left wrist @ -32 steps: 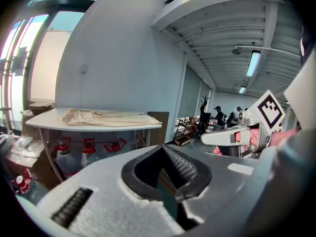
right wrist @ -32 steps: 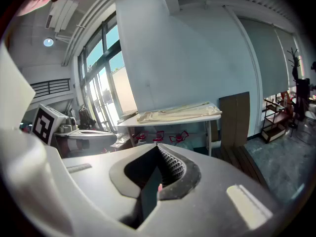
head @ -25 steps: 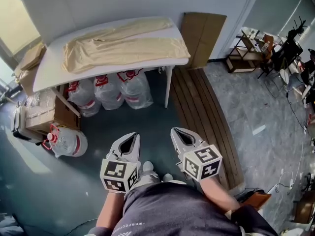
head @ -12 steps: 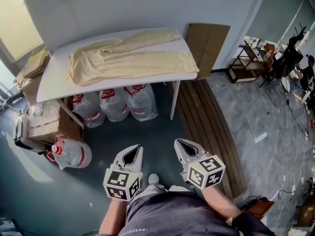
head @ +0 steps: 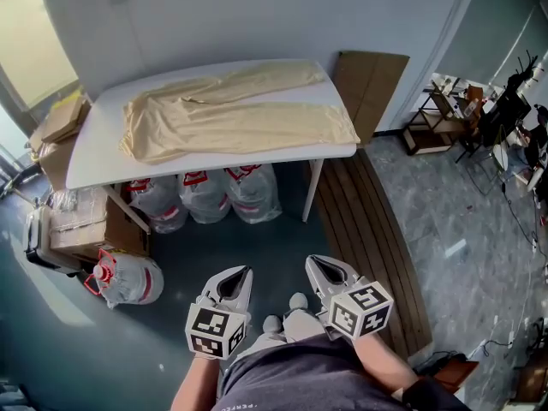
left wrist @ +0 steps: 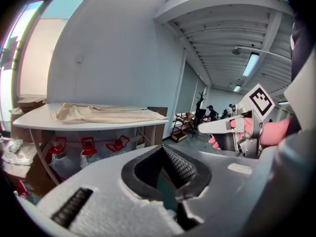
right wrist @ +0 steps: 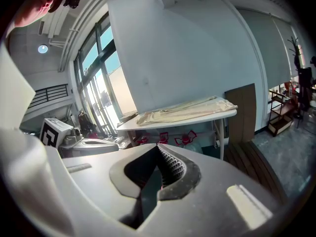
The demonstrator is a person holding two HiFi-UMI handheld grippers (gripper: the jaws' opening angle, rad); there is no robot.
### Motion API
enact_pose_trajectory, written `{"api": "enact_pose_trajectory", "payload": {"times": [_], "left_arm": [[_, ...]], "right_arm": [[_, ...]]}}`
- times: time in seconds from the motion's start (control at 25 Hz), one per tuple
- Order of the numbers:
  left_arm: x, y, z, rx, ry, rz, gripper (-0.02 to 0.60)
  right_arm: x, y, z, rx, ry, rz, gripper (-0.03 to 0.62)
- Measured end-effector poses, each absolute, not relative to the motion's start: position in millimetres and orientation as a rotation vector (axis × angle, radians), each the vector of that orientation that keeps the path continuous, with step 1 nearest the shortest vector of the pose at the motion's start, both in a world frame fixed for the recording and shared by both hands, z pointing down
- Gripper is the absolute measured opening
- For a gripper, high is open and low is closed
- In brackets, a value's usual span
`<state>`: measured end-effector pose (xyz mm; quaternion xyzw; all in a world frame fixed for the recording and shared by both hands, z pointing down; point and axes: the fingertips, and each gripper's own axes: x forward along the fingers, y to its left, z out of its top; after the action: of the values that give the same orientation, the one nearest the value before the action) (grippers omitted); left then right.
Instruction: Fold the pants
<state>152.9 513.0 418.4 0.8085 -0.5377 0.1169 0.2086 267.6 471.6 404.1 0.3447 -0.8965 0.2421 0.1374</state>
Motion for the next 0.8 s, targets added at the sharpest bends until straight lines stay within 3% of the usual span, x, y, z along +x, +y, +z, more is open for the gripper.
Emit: {"api": "enact_pose_trajectory", "payload": {"times": [0.8], "left_arm": [[109,365,428,2.161,-1.638,0.379,0.000]], "right_arm": [[253,297,415,0.993,-2.573,0.651,-0.002]]}}
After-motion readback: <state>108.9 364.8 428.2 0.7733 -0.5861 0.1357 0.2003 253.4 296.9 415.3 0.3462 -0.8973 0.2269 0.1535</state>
